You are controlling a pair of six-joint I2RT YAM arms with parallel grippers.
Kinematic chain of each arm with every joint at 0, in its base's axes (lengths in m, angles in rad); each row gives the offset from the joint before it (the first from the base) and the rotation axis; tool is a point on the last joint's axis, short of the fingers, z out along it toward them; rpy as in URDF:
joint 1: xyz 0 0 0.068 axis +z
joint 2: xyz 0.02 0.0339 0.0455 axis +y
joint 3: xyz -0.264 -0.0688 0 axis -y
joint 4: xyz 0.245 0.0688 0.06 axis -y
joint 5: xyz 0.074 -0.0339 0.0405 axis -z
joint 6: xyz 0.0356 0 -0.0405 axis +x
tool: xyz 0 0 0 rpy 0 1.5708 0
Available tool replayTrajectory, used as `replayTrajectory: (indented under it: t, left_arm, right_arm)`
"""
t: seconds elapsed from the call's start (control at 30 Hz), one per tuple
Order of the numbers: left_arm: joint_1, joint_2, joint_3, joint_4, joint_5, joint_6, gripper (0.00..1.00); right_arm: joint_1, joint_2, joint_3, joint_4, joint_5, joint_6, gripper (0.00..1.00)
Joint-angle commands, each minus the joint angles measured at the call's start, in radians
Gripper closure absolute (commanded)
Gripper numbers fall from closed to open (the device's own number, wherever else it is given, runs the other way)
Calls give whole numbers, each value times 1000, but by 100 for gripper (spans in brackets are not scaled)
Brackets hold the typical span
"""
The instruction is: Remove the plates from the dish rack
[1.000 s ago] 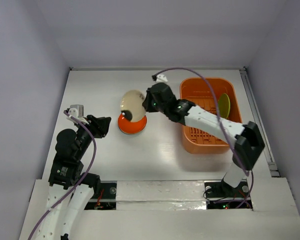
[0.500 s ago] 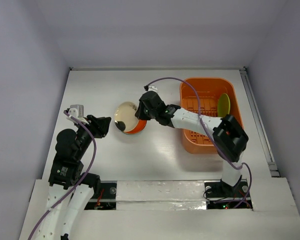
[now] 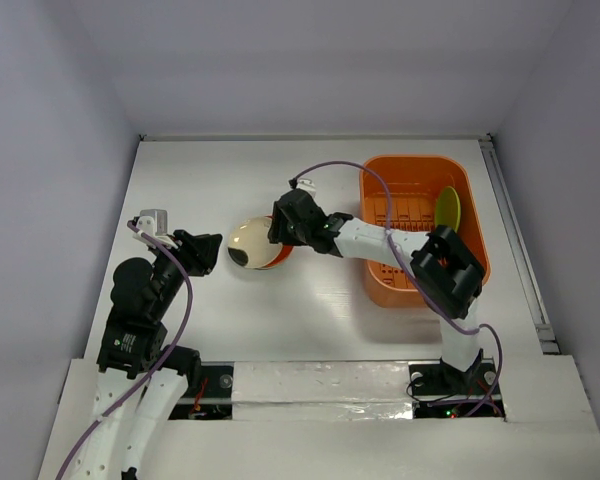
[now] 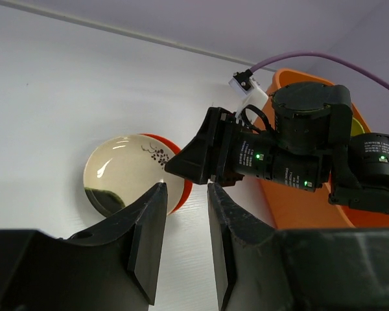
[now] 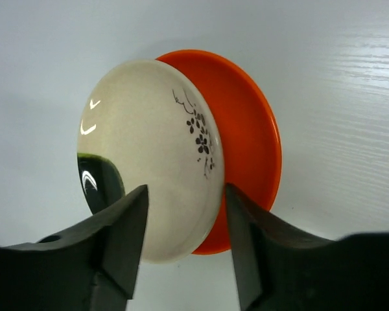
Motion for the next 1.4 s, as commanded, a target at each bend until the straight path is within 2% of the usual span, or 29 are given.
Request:
replayTrajectory:
  t: [0.0, 0.07, 0.13, 0.2, 0.27, 0.3, 0.4, 0.43, 0.5, 0.57, 0.6, 0.7, 0.8, 0.83, 0.93, 1.2, 1.3, 1.37]
  left_arm:
    - [-7, -9, -1, 25, -5, 1, 72]
    - [-7, -9, -1, 25, -3, 1, 72]
    - [-7, -9, -1, 25, -3, 1, 72]
    - [-7, -9, -1, 25, -3, 1, 72]
    - [-7, -7, -1, 27, -3, 1, 72]
    - [-7, -9, -1, 25, -2, 1, 72]
    - [-7, -9, -1, 27, 0, 3, 72]
    - [-7, -9, -1, 27, -2, 1, 72]
    - [-7, -9, -1, 28, -2, 1, 72]
    - [-7, -7, -2, 28, 1, 3, 73]
    - [-7, -9, -1, 30, 3, 3, 75]
    - [-7, -10, -4, 33, 6, 3, 82]
    - [-7, -10, -5, 35, 8, 3, 86]
    - [-7, -9, -4, 33, 8, 3, 87]
    - [-7, -10, -4, 33, 6, 3, 87]
    - [-16, -13, -2, 30, -2, 3, 85]
    - [-16, -15, -1, 28, -2, 3, 84]
    - [-16, -15, -1, 30, 0, 3, 84]
  right_arm:
    - [-4, -65, 6, -4, 61, -20, 42]
    - [-4, -91, 5, -32, 96, -34, 30]
    - [-4, -133, 15, -63, 125, -54, 29]
    - [-4, -169, 12, -92, 174, -69, 31]
    - [-4, -232, 4, -119, 226, -82, 39]
    - [-4, -254, 1, -133, 246, -99, 43]
    - [-4, -352, -8, -211, 404, -135, 77]
    - [-13, -376, -10, -237, 448, -145, 93]
    - [-62, -459, -34, -328, 560, -160, 100]
    - [-127, -519, -76, -395, 642, -165, 100]
    - [-225, -582, -132, -408, 645, -166, 100]
    - [-370, -662, -226, -416, 627, -203, 100]
    - [-490, -717, -295, -406, 615, -247, 77]
    - [-513, -711, -306, -406, 611, -258, 63]
    - [-588, -670, -303, -420, 598, -287, 50]
    - [-703, -530, -303, -376, 555, -316, 51]
    - [-703, -509, -292, -371, 555, -323, 56]
    - [-703, -498, -284, -370, 544, -321, 65]
